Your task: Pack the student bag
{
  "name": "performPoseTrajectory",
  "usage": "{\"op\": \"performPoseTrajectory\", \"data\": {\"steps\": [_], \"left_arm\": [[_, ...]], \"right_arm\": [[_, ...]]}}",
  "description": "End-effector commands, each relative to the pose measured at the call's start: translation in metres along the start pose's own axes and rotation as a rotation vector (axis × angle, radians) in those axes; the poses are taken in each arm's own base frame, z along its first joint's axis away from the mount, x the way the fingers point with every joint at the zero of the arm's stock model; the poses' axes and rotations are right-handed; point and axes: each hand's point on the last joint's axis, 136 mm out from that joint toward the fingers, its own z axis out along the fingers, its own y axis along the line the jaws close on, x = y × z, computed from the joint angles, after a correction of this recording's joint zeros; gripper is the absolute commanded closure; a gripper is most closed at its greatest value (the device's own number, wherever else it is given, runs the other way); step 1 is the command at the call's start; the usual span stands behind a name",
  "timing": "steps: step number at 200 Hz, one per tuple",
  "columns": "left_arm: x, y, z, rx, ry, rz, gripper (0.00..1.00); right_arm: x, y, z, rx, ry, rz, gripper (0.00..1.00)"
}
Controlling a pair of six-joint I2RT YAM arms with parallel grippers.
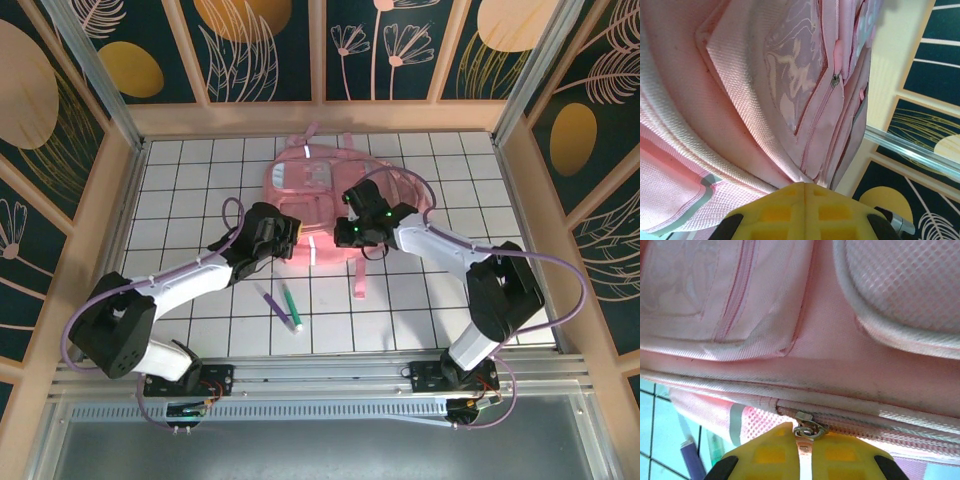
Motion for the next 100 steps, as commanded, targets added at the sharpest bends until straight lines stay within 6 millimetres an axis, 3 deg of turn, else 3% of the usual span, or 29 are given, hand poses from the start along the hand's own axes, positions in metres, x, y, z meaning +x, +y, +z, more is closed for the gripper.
{"op": "performPoseTrajectory", "data": {"steps": [1,24,40,100], "left_arm": [[0.007,-0.006,0.006,-0.056,0.008,0.097,0.85],[0.017,-0.004,0.007,-0.059,0.031,0.08,0.55],[0.021,-0.002,0.005,-0.08,0.017,0.071,0.41],[0.043,0.031,0.013,-0.189,-0.005,-0.038,0.37]], "right_arm": [[-0.003,0.03,-0.015,-0.162,-0.015,-0.038,0.99],[-0.008,0.038,-0.022,-0.198,-0.036,-0.049,1.0],[-0.01,0.04,-0.025,-0.2,-0.049,-0.061,1.0],[-0.011,0.044,-0.028,-0.226,-0.059,-0.059,1.0]]}}
